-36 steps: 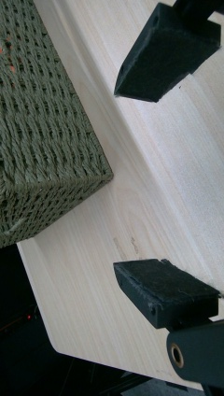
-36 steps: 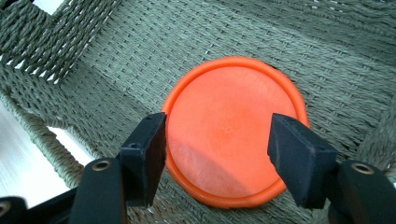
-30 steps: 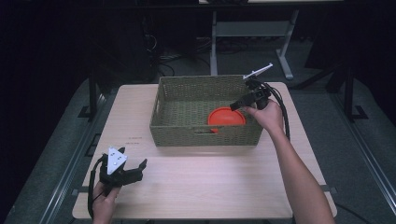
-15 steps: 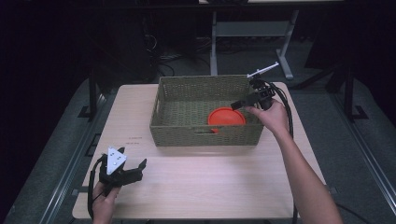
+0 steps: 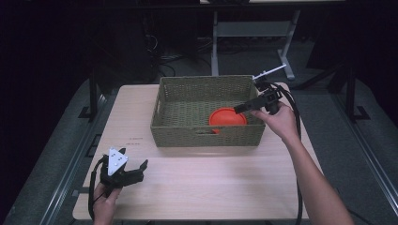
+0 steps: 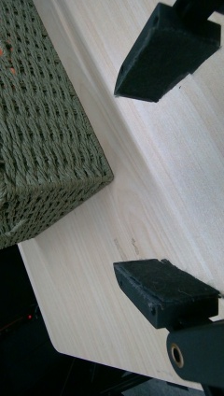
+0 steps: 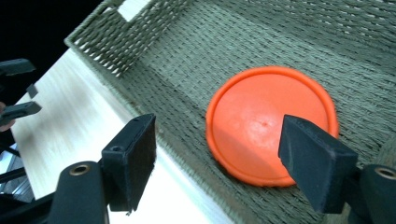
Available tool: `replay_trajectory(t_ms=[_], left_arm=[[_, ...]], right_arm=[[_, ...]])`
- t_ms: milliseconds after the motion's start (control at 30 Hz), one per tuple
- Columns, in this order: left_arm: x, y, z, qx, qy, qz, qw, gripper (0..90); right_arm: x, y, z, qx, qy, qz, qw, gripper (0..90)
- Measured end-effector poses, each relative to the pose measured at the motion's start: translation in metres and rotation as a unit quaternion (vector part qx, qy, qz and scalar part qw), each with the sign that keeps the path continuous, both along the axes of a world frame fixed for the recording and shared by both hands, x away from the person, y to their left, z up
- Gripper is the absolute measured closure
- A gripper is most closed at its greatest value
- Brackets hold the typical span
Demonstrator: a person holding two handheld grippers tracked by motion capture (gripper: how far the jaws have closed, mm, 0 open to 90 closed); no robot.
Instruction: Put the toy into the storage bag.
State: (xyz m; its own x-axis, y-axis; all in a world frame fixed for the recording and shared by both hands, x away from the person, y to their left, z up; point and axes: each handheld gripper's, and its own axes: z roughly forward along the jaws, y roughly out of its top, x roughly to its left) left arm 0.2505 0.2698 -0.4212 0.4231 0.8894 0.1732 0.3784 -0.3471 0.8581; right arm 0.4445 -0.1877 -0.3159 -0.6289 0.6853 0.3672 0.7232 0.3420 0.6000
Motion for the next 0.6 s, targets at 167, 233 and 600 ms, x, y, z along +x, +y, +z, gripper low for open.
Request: replay_trajectory(t_ms=[167, 233, 600], left_arm=[[0.0, 0.0, 0.0, 0.001, 0.0, -0.001, 1.0, 12.8], [0.0, 0.0, 0.0, 0.001, -0.001, -0.001, 1.0, 12.8], [0.0, -0.001, 0.0, 0.002, -0.001, -0.001, 1.0, 12.8]], right_arm=[[-0.012, -0.003, 0.004, 0.001, -0.01, 0.009, 0.9999, 26.7], [-0.017, -0.005, 0.005, 0.001, -0.013, 0.011, 0.9998, 26.6], [-0.045, -0.019, 0.01, 0.012, -0.026, 0.022, 0.9994, 25.8]])
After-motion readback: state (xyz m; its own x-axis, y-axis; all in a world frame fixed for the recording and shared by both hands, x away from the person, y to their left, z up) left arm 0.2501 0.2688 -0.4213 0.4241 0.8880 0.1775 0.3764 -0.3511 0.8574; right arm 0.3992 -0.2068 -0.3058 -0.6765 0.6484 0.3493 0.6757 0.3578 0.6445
